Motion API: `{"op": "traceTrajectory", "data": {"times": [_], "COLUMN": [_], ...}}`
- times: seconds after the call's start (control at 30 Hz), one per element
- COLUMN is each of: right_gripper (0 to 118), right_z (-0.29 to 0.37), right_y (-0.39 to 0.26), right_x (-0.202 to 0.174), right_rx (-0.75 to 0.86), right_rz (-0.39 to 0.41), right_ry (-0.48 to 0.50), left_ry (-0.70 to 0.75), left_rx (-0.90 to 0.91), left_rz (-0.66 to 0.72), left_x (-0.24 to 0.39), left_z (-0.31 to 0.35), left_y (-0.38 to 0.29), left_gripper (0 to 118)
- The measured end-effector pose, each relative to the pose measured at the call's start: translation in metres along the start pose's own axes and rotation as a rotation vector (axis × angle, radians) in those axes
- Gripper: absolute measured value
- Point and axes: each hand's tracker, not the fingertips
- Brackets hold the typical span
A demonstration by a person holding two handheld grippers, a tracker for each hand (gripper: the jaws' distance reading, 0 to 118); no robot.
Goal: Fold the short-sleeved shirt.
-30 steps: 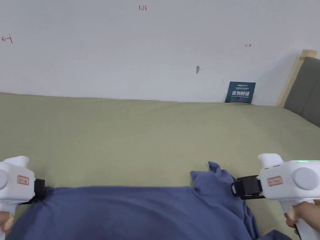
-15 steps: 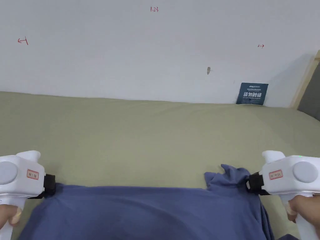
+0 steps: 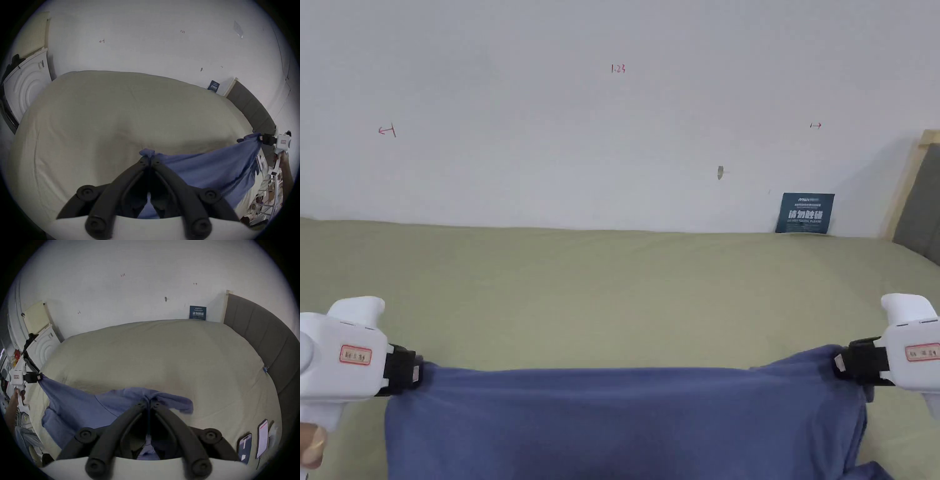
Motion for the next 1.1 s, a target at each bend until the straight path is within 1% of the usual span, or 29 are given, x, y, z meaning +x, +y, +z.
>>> {"op": "traceTrajectory", "data": {"times": [0.17, 0.23, 0.33, 0.4, 0.47, 0.53, 0.57, 0.6, 0.67, 0.7, 0.73, 0.77, 0.8, 0.83, 0.87, 0.9, 0.93, 0.97, 1.0, 1.03, 1.07, 1.1], "right_gripper": [2, 2, 2, 2, 2, 2, 2, 2, 2, 2, 2, 2, 3, 3, 3, 3, 6, 18, 46, 69, 88, 91], "right_z": [0.045, 0.059, 0.070, 0.073, 0.072, 0.068, 0.065, 0.062, 0.052, 0.049, 0.047, 0.047, 0.045, 0.043, 0.040, 0.040, 0.042, 0.046, 0.051, 0.061, 0.069, 0.078], "right_y": [-0.029, -0.048, -0.083, -0.110, -0.142, -0.168, -0.181, -0.191, -0.207, -0.211, -0.214, -0.214, -0.213, -0.211, -0.208, -0.206, -0.203, -0.198, -0.194, -0.188, -0.180, -0.173], "right_x": [-0.008, -0.010, -0.008, -0.005, -0.001, 0.001, 0.003, 0.004, 0.021, 0.023, 0.026, 0.030, 0.030, 0.027, 0.025, 0.021, 0.019, 0.017, 0.014, 0.010, 0.005, -0.001], "right_rx": [0.009, 0.003, -0.026, -0.064, -0.107, -0.164, -0.194, -0.206, -0.204, -0.207, -0.200, -0.195, -0.193, -0.196, -0.209, -0.214, -0.219, -0.232, -0.235, -0.235, -0.218, -0.181], "right_rz": [0.067, 0.082, 0.083, 0.049, -0.015, -0.057, -0.074, -0.075, -0.092, -0.124, -0.168, -0.186, -0.183, -0.156, -0.109, -0.087, -0.080, -0.071, -0.067, -0.043, 0.001, 0.025], "right_ry": [0.002, 0.007, 0.009, 0.011, 0.020, 0.010, 0.005, 0.005, -0.017, -0.027, -0.013, -0.015, -0.017, -0.024, -0.038, -0.038, -0.035, -0.048, -0.052, -0.070, -0.096, -0.114], "left_ry": [-0.031, -0.049, -0.064, -0.067, -0.070, -0.058, -0.059, -0.055, -0.036, -0.038, -0.075, -0.081, -0.083, -0.076, -0.075, -0.070, -0.068, -0.082, -0.095, -0.113, -0.111, -0.132], "left_rx": [-0.001, -0.004, -0.012, -0.047, -0.093, -0.129, -0.149, -0.159, -0.218, -0.226, -0.169, -0.145, -0.161, -0.174, -0.180, -0.188, -0.195, -0.204, -0.218, -0.223, -0.213, -0.169], "left_rz": [-0.001, 0.018, 0.050, 0.076, 0.100, 0.130, 0.136, 0.139, 0.146, 0.162, 0.202, 0.228, 0.252, 0.230, 0.207, 0.172, 0.166, 0.175, 0.189, 0.201, 0.197, 0.178], "left_x": [-0.004, -0.007, -0.012, -0.016, -0.021, -0.022, -0.023, -0.024, -0.036, -0.041, -0.046, -0.049, -0.050, -0.049, -0.047, -0.045, -0.041, -0.042, -0.042, -0.042, -0.038, -0.035], "left_z": [0.042, 0.054, 0.066, 0.067, 0.061, 0.056, 0.053, 0.050, 0.035, 0.031, 0.033, 0.036, 0.035, 0.034, 0.033, 0.033, 0.036, 0.040, 0.045, 0.054, 0.065, 0.074], "left_y": [-0.046, -0.068, -0.106, -0.130, -0.153, -0.173, -0.183, -0.192, -0.209, -0.213, -0.216, -0.214, -0.212, -0.210, -0.208, -0.206, -0.203, -0.199, -0.194, -0.187, -0.181, -0.175], "left_gripper": [1, 1, 1, 1, 1, 1, 1, 1, 1, 1, 1, 1, 1, 1, 1, 5, 13, 32, 67, 90, 96, 96]}}
